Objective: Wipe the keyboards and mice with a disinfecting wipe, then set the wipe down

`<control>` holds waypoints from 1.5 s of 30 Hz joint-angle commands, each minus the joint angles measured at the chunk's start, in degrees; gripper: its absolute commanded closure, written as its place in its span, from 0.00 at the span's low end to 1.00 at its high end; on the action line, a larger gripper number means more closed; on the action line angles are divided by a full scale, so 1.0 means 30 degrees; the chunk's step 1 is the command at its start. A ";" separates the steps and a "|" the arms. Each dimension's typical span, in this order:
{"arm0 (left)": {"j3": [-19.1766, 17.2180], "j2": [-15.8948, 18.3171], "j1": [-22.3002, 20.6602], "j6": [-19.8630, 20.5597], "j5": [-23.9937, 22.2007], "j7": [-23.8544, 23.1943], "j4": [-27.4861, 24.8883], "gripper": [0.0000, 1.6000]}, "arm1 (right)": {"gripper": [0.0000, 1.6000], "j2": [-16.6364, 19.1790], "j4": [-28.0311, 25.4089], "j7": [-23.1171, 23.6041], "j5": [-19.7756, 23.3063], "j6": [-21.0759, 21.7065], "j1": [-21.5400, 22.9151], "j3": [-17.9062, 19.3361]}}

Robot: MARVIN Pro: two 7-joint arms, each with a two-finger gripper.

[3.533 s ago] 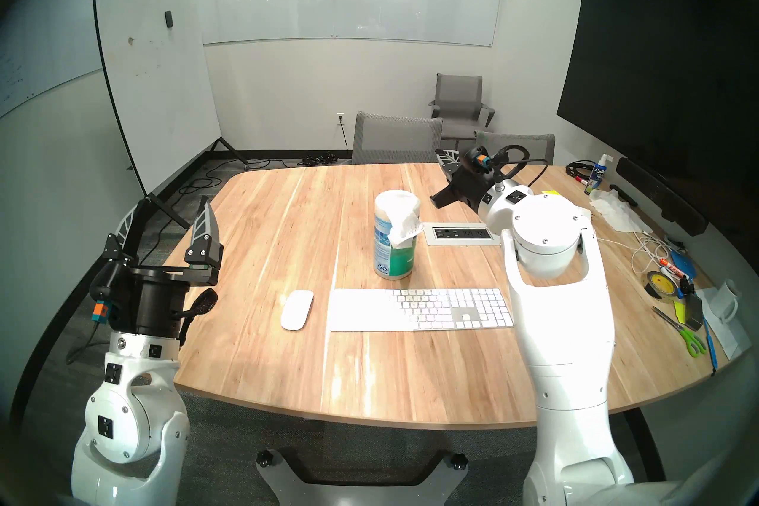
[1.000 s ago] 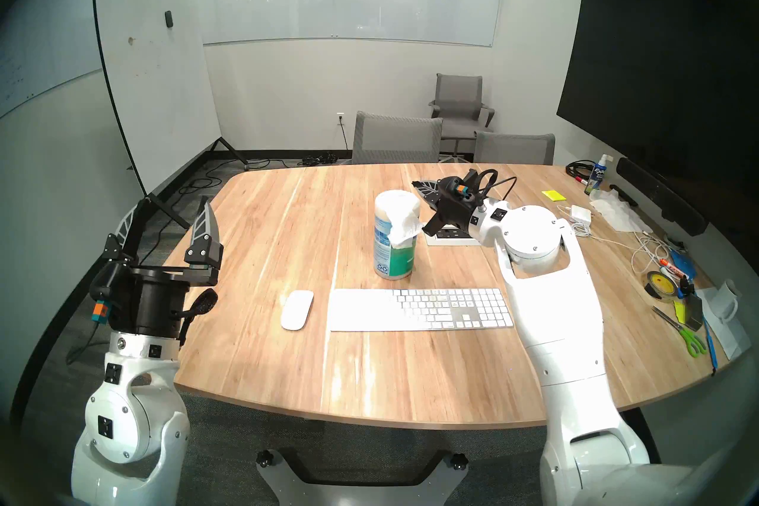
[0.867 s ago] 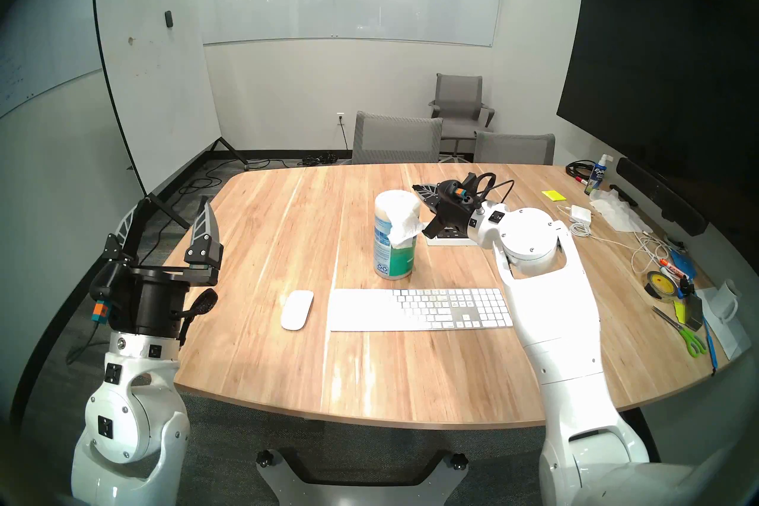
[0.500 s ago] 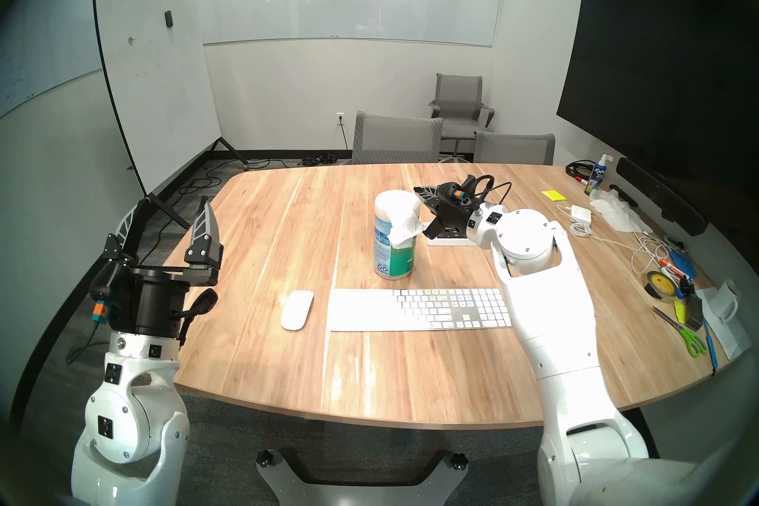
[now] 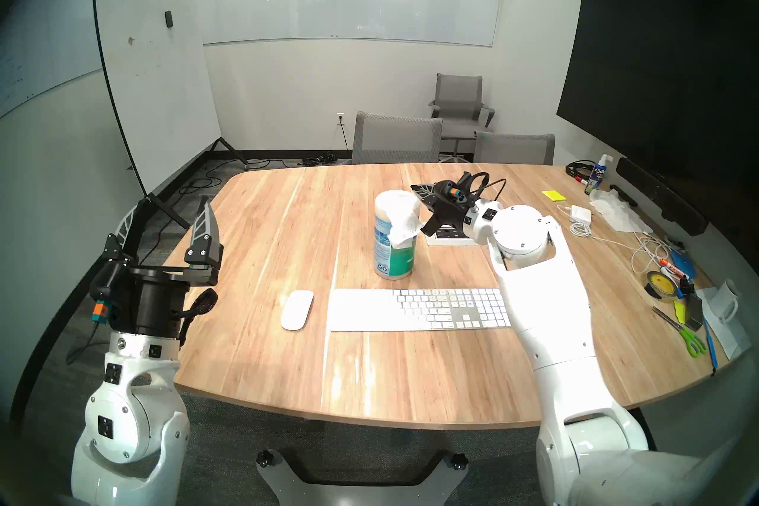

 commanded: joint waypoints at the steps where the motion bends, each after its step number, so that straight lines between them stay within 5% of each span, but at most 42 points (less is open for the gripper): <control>1: 0.0007 -0.0033 -0.0025 -0.0057 -0.0010 0.0027 -0.0426 0.00 | 1.00 0.0180 0.0488 0.0367 -0.0032 -0.0404 0.1634 -0.0140; 22: 0.0007 -0.0034 -0.0024 -0.0059 -0.0010 0.0027 -0.0426 0.00 | 1.00 0.1049 0.1390 0.3144 -0.0041 -0.0302 0.4161 -0.0285; 37: 0.0007 -0.0037 -0.0013 -0.0045 -0.0010 0.0030 -0.0443 0.00 | 1.00 0.1375 0.1229 0.4382 0.0093 -0.0573 0.4073 -0.0021; 45: 0.0008 -0.0038 -0.0007 -0.0038 -0.0009 0.0032 -0.0452 0.00 | 1.00 0.1480 0.0181 0.4643 0.0118 -0.0662 0.2724 0.0259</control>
